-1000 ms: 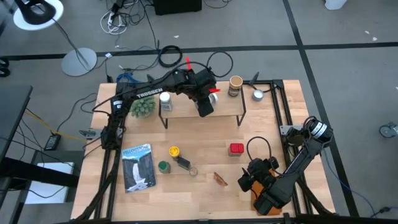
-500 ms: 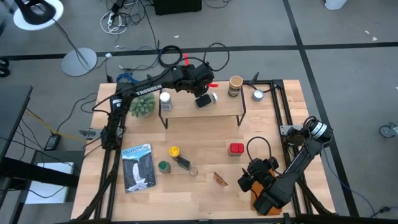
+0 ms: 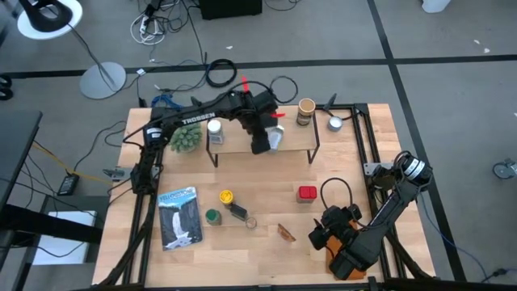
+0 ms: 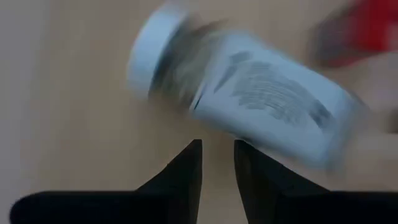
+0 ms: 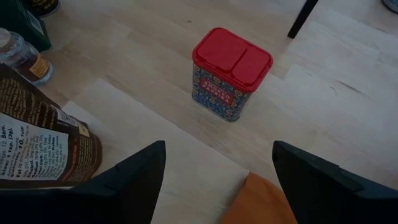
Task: Shelf spices
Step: Put the white seasoning bottle on the shelf aligned with the other white seasoning bottle
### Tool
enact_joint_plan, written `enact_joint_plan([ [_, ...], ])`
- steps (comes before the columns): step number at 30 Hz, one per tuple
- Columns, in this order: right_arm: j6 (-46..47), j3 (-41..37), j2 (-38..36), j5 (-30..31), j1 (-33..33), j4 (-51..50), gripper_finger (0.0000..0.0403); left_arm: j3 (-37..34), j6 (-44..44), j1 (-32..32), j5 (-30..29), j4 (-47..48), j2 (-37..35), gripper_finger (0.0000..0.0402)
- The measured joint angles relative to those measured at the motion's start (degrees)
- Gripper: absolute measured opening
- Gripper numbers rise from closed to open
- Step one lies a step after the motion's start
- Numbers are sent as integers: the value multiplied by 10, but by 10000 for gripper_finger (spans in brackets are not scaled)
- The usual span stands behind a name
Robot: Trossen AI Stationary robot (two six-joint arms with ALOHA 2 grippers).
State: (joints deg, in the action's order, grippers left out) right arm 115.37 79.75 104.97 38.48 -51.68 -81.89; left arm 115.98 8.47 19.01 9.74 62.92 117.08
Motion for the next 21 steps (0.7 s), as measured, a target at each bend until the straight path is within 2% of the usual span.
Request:
enact_joint_plan([
  [1,0,0,0,0,0,0,293,3,1,-2,20,-7,0,91],
  [3,0,0,0,0,0,0,293,8,-11,-5,9,-19,-1,84],
  [7,0,0,0,0,0,1,293,15,-28,-6,-91,-24,-1,73],
  [11,-1,0,0,0,0,1,293,16,-38,-8,-134,-31,-1,70],
  [21,-1,0,0,0,0,0,293,16,-24,-19,-138,-67,-6,69],
])
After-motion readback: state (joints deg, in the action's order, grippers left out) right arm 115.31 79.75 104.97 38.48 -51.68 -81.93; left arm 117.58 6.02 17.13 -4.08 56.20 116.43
